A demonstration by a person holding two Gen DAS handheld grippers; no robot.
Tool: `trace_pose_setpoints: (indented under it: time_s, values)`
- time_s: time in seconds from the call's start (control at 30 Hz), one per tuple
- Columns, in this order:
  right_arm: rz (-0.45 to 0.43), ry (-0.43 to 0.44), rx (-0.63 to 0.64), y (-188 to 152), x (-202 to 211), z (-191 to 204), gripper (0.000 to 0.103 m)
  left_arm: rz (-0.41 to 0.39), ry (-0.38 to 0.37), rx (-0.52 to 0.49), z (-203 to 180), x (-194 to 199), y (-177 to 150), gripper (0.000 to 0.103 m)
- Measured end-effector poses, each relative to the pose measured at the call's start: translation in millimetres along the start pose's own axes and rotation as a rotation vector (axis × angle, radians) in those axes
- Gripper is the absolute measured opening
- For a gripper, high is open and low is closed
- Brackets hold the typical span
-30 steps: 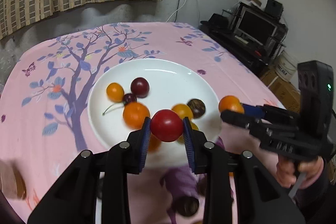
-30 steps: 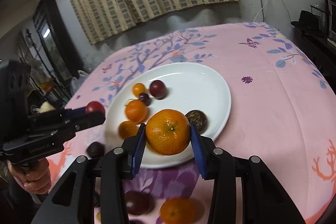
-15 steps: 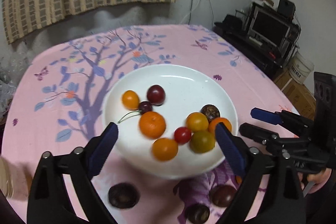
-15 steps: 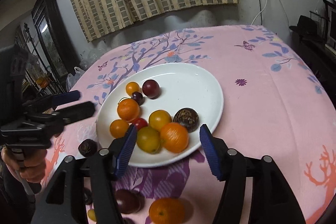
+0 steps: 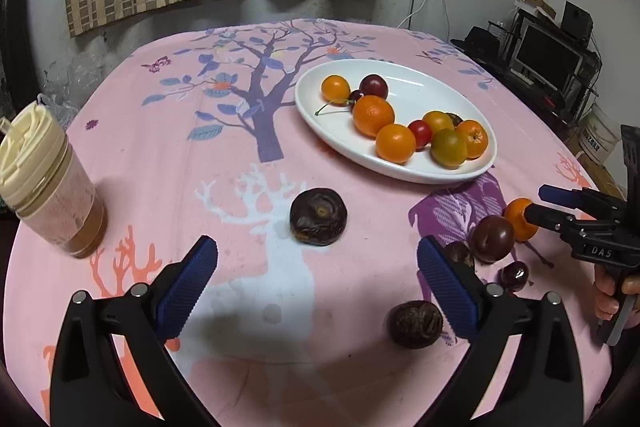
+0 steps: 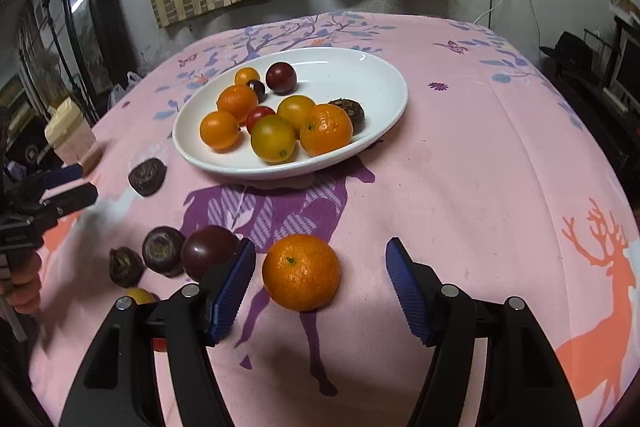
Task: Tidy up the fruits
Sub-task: 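Grasp a second mandarin with the right tool while the left tool grasps a brown mangosteen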
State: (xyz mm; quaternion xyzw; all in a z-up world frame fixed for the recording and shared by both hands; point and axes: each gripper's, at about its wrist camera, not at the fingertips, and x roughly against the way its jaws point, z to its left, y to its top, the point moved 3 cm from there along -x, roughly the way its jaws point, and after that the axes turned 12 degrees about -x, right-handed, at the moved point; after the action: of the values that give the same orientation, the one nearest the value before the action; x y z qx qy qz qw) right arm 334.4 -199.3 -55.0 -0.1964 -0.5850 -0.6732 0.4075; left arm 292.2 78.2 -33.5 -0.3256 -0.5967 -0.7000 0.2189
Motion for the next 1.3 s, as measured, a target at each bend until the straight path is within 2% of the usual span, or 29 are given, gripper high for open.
trace_pose_setpoints:
  time_s: [0.13,0.57,0.6,0.73,0.83,0.97,1.0,1.03,1.1,1.2,1.23,1.3]
  values:
    - [0.015,-0.010,0.040,-3.9,-2.9,5.3,0.068,0.000,-0.016,0.039,4.8,1.4,-1.5,0.098]
    - [0.051,-0.050,0.108,-13.6,-14.1,14.4,0.065,-0.021,-0.008,0.011,1.2,9.9,0.1,0.098]
    - [0.053,-0.051,0.109,-13.9,-14.9,14.3,0.063,-0.021,-0.010,0.012,1.2,10.5,0.3,0.098]
    - [0.071,-0.031,0.109,-14.8,-18.8,14.4,0.045,-0.022,-0.023,0.017,1.6,13.0,0.8,0.098]
    - [0.069,-0.024,0.105,-14.7,-17.9,14.3,0.044,-0.027,-0.051,-0.015,-2.2,14.9,-1.1,0.098]
    - [0.058,0.034,0.008,-6.1,-11.7,2.9,0.044,-0.022,-0.146,-0.157,-28.3,16.1,-7.8,0.098]
    - [0.052,0.040,-0.014,-4.1,-9.9,-0.8,0.044,-0.024,-0.157,-0.196,-36.5,16.3,-10.3,0.093]
    - [0.048,0.037,-0.026,-2.6,-9.2,-3.2,0.044,-0.021,-0.172,-0.233,-44.3,16.1,-12.7,0.081]
    - [0.043,0.024,-0.045,-0.9,-9.4,-7.6,0.044,0.003,-0.204,-0.291,-57.5,12.3,-18.1,0.072]
    - [0.052,0.032,-0.070,0.5,-10.4,-10.6,0.044,0.029,-0.198,-0.322,-66.9,5.4,-23.6,0.069]
    - [0.053,0.035,-0.075,1.0,-10.4,-11.1,0.044,0.036,-0.202,-0.324,-67.9,3.4,-24.4,0.062]
    - [0.052,0.035,-0.075,1.1,-10.0,-11.1,0.044,0.053,-0.222,-0.319,-69.6,-0.3,-26.0,0.058]
